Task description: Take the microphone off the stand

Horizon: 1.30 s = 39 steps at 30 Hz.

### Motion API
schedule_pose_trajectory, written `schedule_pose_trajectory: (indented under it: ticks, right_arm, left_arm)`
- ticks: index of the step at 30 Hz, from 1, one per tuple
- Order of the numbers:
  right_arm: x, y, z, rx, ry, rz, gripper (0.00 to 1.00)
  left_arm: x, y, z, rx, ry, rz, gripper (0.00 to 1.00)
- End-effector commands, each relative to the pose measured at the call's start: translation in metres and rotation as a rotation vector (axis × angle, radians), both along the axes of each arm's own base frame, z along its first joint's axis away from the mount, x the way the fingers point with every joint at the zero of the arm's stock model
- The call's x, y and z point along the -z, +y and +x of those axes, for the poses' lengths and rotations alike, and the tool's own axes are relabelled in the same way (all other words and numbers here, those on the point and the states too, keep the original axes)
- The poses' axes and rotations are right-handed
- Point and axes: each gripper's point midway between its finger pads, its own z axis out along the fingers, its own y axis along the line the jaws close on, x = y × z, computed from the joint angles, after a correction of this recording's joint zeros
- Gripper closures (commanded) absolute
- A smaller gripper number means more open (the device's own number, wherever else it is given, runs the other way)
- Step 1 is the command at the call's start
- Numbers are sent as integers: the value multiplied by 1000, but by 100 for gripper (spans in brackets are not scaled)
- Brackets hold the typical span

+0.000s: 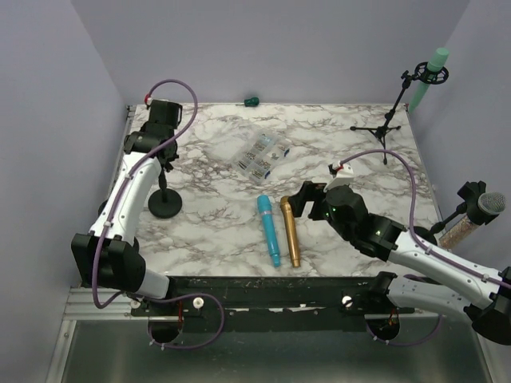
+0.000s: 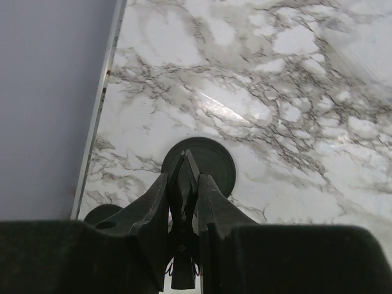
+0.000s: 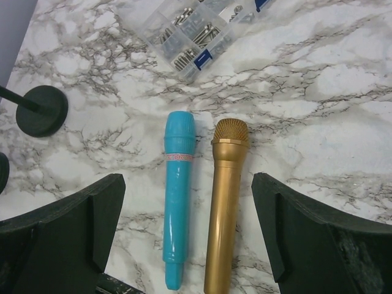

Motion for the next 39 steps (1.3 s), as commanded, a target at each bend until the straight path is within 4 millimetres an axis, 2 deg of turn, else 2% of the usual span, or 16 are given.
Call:
schedule_pose_trajectory:
  ticks: [1,6,7,16,23,39]
  right_arm:
    - [-1,-3,5,25,-7,-26,7]
    - [1,0,8,21,-6,-38,7]
    - [3,1,9,21,-1,-42,7]
    - [15,15,14,-3,27,-58,7]
    - [17,15,15,-4,28,-70,7]
    - [16,18,13,-15,36,-55,7]
  left_arm:
    - [-19,44,4,-190,-104,-31,100]
    - [-8,62,8,-246,-137,-102,100]
    - [-8,74,6,-287,-137,-115,100]
    - [-18,114,-7,-446,-213,-185,100]
    - [-33,136,-21,-539,-297,-177,100]
    - [-22,162,-22,-632,-317,-225,100]
